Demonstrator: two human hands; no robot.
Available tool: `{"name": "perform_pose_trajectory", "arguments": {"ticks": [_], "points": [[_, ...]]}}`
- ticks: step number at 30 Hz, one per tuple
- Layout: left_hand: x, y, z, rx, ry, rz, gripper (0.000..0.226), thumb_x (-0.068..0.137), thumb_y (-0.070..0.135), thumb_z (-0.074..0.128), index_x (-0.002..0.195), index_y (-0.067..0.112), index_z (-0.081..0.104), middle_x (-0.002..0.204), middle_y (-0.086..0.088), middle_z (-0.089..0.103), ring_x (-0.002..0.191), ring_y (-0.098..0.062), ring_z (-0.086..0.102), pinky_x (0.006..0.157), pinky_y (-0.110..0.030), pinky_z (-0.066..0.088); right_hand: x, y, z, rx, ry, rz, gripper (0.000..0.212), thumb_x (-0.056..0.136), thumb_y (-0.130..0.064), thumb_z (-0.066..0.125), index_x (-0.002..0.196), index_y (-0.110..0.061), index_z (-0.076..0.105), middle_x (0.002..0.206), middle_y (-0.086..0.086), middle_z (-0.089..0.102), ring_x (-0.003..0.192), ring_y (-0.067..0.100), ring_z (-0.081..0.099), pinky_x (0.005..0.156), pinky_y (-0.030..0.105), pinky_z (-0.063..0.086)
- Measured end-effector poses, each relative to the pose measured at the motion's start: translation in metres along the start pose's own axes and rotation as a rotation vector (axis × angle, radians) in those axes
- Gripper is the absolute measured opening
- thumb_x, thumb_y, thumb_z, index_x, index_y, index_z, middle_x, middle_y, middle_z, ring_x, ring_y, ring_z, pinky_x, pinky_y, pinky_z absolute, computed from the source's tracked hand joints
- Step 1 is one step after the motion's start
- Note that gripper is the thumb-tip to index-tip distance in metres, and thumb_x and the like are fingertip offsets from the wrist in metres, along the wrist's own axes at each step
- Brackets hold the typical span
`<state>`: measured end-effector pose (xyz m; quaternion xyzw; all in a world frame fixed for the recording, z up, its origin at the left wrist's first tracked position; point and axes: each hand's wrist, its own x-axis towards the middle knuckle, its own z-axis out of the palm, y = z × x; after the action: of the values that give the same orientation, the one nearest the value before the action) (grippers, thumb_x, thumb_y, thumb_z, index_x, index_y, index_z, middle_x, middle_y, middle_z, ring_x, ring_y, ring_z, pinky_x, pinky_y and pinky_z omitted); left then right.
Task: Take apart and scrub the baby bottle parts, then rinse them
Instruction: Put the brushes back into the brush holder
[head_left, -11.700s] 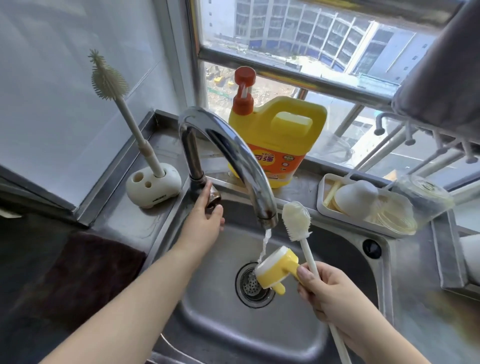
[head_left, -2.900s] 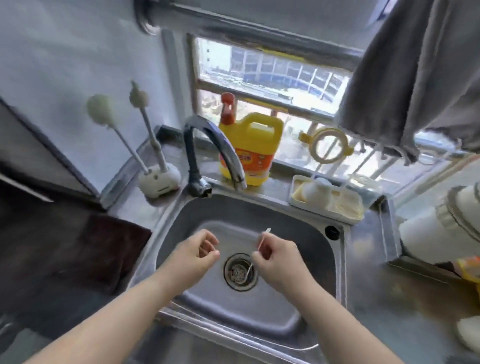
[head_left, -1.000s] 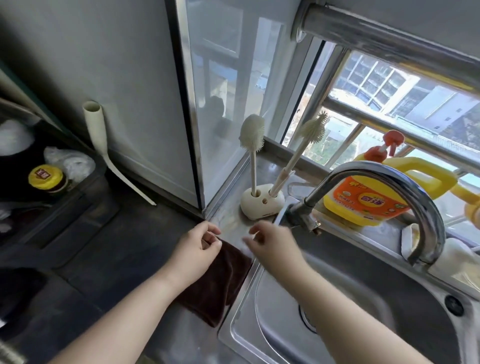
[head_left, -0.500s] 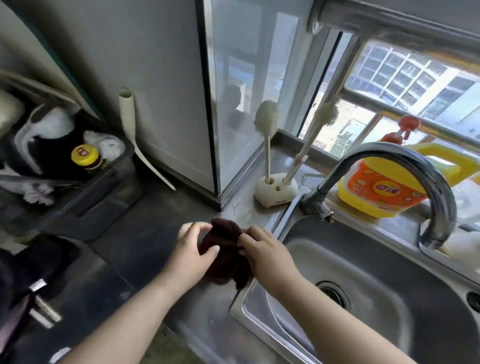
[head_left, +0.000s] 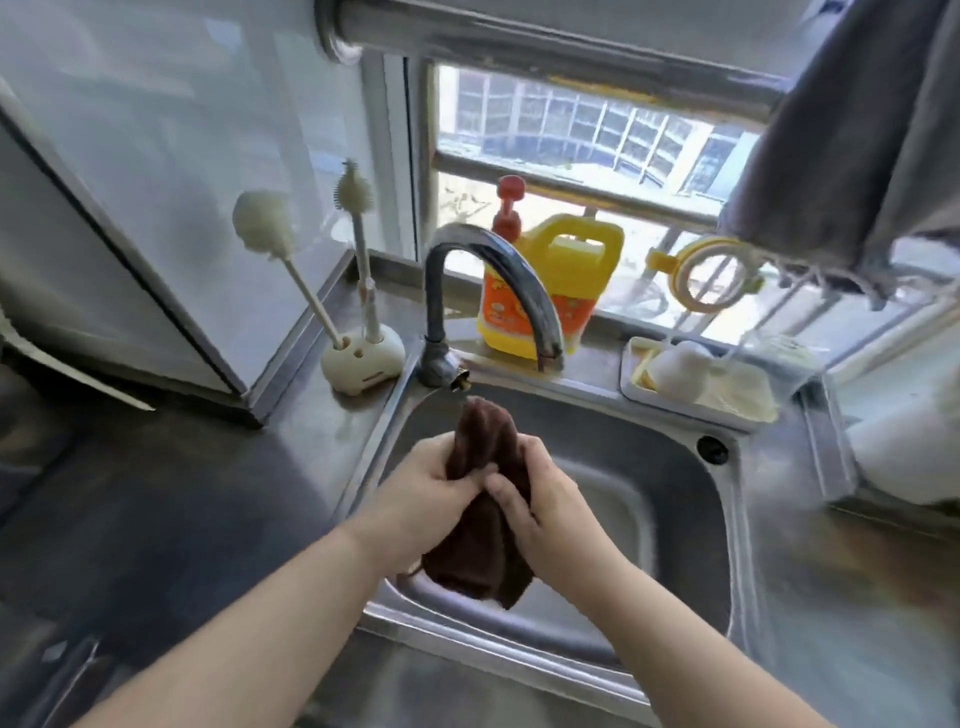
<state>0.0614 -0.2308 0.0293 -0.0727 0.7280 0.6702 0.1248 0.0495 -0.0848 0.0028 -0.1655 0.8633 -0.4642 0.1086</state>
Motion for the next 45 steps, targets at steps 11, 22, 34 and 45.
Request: {"name": "perform_pose_trajectory", "arguments": {"ticks": [11,22,34,45], "points": [[0.009,0.016,0.129,0.167,-0.250,0.152,0.010,0.083,0.015,0.069,0.081,0.024,0.067,0.068,0.012,0.070,0.066,0.001,0.063,0.064,-0.014,0.047,-0.093,0.069,-0.116,-0.011,0.163,0.054,0.029,0.089,-0.051,0.045,0.076,-0.025,0.050,0.059,-0.012,0.049,0.056,0.006,0.048,0.052,0.021,0.039],[0.012,-0.047,0.236,0.471,-0.700,0.035,0.033,0.093,0.010,0.054,0.111,0.037,0.050,0.106,0.014,0.065,0.097,0.007,0.058,0.090,-0.013,0.044,-0.187,0.146,-0.171,-0.492,0.083,0.521,0.034,0.091,-0.059,0.037,0.091,-0.026,0.045,0.079,-0.006,0.059,0.088,0.022,0.060,0.069,0.034,0.042],[0.072,-0.060,0.296,0.757,-0.237,0.125,0.045,0.088,0.017,0.058,0.131,0.012,0.045,0.124,-0.010,0.048,0.119,-0.025,0.046,0.100,-0.035,0.038,-0.161,0.218,-0.167,-0.526,0.100,0.610,0.064,0.096,-0.046,0.038,0.150,-0.025,0.011,0.159,0.000,0.001,0.146,0.019,-0.003,0.118,0.034,0.000],[0.092,-0.039,0.262,0.852,-0.269,0.355,0.043,0.090,0.016,0.059,0.132,0.012,0.048,0.126,-0.001,0.049,0.109,-0.020,0.053,0.094,-0.019,0.034,-0.062,0.251,-0.190,-0.417,0.026,0.579,0.064,0.096,-0.041,0.032,0.150,-0.029,0.001,0.157,-0.001,-0.018,0.144,0.018,-0.019,0.115,0.038,-0.010]]}}
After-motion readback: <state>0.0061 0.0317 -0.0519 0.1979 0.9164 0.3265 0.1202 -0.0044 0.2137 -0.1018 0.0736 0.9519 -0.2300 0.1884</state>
